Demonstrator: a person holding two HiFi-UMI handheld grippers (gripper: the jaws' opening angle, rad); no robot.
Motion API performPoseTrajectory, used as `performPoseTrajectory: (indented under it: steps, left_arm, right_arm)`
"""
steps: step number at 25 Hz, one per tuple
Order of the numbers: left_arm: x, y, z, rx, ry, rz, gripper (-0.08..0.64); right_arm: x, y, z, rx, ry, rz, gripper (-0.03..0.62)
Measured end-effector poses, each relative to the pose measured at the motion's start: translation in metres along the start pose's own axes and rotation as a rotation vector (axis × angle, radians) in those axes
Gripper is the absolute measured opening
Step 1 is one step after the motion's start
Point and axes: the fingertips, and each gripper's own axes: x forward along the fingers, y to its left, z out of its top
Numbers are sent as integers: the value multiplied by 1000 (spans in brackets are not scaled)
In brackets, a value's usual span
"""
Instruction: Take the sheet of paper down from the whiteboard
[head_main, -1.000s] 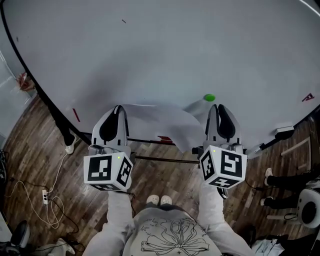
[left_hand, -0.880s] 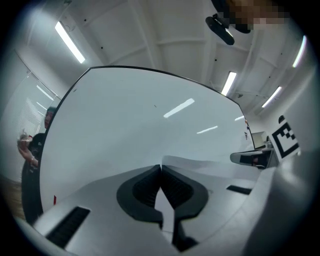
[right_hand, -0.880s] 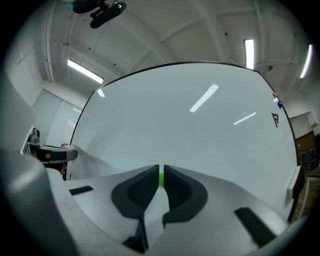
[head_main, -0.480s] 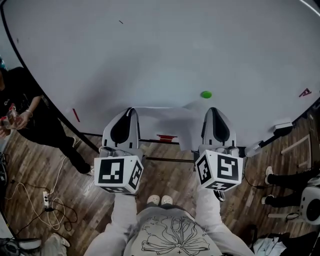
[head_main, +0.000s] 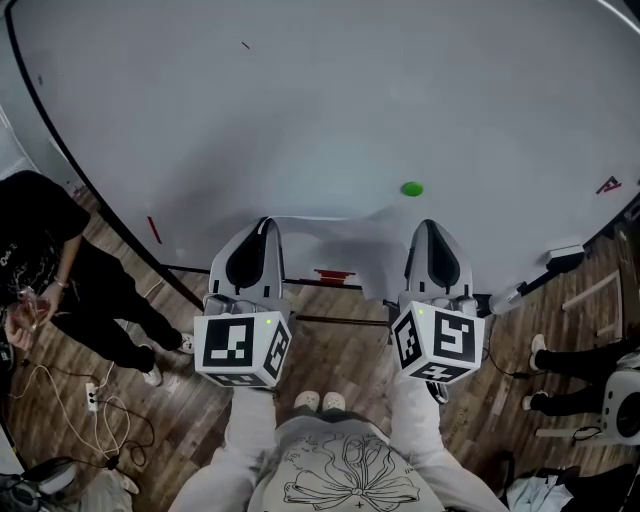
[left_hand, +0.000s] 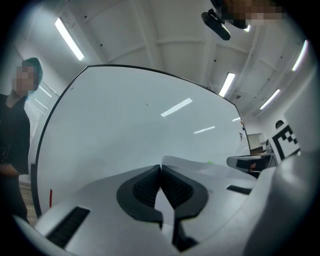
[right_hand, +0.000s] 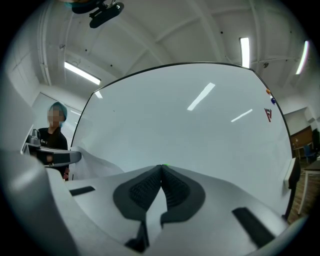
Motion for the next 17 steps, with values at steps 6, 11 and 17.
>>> performPoseTrajectory:
  steps: [6, 11, 17]
  left_arm:
    - [0, -1, 1, 9, 5, 1, 3]
    - [1, 1, 0, 12, 9, 0, 3]
    - [3, 1, 1, 14, 9, -2, 3]
  right_arm:
    - [-1, -2, 1, 0, 3, -8, 2]
    - [0, -3, 0, 0, 5, -17, 2]
    - [2, -2, -1, -1, 8, -20, 2]
